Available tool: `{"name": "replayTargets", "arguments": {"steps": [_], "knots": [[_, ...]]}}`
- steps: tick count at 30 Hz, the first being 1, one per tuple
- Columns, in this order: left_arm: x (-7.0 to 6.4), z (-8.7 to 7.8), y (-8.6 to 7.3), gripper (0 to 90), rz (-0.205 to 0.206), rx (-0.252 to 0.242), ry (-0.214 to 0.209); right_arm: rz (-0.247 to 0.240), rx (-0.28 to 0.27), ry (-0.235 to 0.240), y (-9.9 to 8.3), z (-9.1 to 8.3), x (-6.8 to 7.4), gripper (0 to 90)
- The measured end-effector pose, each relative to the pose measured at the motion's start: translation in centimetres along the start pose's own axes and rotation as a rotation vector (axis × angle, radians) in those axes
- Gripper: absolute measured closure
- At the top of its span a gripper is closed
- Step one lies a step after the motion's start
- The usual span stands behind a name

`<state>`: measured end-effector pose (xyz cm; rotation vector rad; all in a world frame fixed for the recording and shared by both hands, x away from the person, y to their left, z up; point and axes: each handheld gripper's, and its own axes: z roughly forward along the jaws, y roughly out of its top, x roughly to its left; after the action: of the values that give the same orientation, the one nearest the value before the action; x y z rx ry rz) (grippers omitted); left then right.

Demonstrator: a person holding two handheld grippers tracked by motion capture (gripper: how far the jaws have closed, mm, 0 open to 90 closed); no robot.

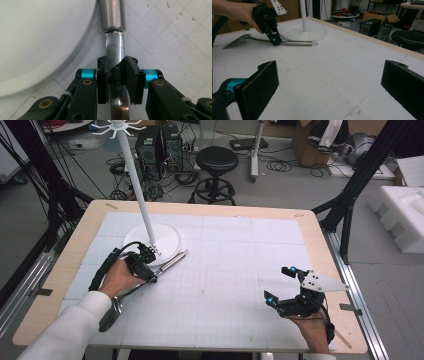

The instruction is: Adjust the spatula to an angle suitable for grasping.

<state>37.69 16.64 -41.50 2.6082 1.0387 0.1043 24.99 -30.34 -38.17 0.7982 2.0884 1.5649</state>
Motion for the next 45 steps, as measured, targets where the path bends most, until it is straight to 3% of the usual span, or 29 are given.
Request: {"name": "replayTargets", "arguments": {"steps": [4,7,14,18,23,27,35,45], "knots": [[-0.2,0.0,0.1,74.2,-0.007,0.012,-0.003,0.002,-0.002,-0.001,0.0,-0.1,0.0,0.4],[-0.6,-0.2,0.3,74.5,0.035,0.023,0.003,0.003,-0.001,-0.004,0.0,-0.1,-0.1,0.4],[-0.9,-1.7,0.3,74.6,0.089,-0.013,-0.037,0.002,-0.001,-0.002,0.0,0.0,0.0,0.4],[-1.2,-3.0,0.2,74.7,0.126,-0.065,-0.065,0.003,0.001,-0.002,0.0,0.0,-0.1,0.4],[-1.4,-4.9,0.2,74.7,0.208,-0.142,-0.099,0.004,0.003,-0.004,-0.1,0.1,0.0,0.4],[-1.6,-6.1,0.2,74.8,0.24,-0.207,-0.133,-0.003,0.009,-0.001,-0.1,0.2,0.1,0.4],[-1.9,-8.5,0.5,74.8,0.268,-0.273,-0.154,0.003,0.01,-0.003,-0.1,0.2,0.0,0.4],[-2.3,-10.8,1.1,74.8,0.312,-0.392,-0.216,0.002,0.01,0.0,0.0,0.2,0.0,0.4]]}}
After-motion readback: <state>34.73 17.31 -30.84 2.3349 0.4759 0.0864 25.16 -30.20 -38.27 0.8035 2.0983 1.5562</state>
